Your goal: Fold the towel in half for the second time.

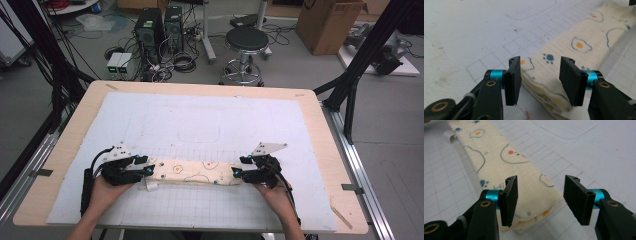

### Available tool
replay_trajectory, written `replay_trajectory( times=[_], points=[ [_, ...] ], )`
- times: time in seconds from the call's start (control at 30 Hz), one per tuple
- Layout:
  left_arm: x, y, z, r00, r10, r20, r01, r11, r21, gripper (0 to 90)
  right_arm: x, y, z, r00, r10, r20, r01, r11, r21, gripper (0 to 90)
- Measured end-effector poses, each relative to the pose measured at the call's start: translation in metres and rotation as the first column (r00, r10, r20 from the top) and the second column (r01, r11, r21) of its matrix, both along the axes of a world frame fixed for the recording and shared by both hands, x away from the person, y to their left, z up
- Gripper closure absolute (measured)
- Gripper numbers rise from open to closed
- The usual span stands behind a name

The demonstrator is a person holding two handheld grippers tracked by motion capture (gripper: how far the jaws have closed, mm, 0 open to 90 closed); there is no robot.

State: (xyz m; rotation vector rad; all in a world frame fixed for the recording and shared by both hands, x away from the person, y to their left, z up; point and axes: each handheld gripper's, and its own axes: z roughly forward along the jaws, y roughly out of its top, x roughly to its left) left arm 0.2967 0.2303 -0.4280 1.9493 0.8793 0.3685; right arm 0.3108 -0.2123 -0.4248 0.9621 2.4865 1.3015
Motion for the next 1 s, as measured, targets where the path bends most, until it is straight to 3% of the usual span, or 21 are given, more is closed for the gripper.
replay_trajectory(
  times=[0.17,0.3,0.4,0.53,0.73,0.87,1.0],
  points=[
    [0.012,0.002,-0.001,0.9979,0.065,-0.002,-0.065,0.9976,-0.024,49.9,0.012,-0.001,-0.003,0.9976,-0.058,-0.039,0.058,0.9983,-0.001,49.2],
    [0.019,0.003,-0.008,0.9921,0.113,-0.055,-0.113,0.9935,-0.003,50.7,0.015,0.003,-0.003,0.9968,-0.062,-0.051,0.061,0.9979,-0.020,50.1],
    [0.020,0.001,-0.010,0.9895,0.125,-0.071,-0.125,0.9921,0.010,51.4,0.015,0.005,-0.005,0.9955,-0.066,-0.068,0.065,0.9977,-0.019,50.1],
    [0.021,-0.004,-0.013,0.9905,0.095,-0.099,-0.095,0.9954,0.000,52.1,0.013,0.005,-0.006,0.9959,-0.065,-0.063,0.065,0.9979,0.002,51.0],
    [0.025,-0.003,-0.016,0.9892,0.076,-0.125,-0.079,0.9968,-0.015,56.7,0.016,0.005,-0.017,0.9913,-0.059,-0.118,0.057,0.9980,-0.027,54.6],
    [0.026,-0.004,-0.019,0.9877,0.060,-0.145,-0.062,0.9981,-0.005,57.7,0.016,0.001,-0.017,0.9881,-0.062,-0.140,0.065,0.9978,0.015,55.8],
    [0.025,-0.006,-0.020,0.9888,0.039,-0.144,-0.039,0.9992,0.002,63.4,0.018,-0.001,-0.019,0.9854,-0.065,-0.157,0.068,0.9975,0.017,57.9]
  ],
)
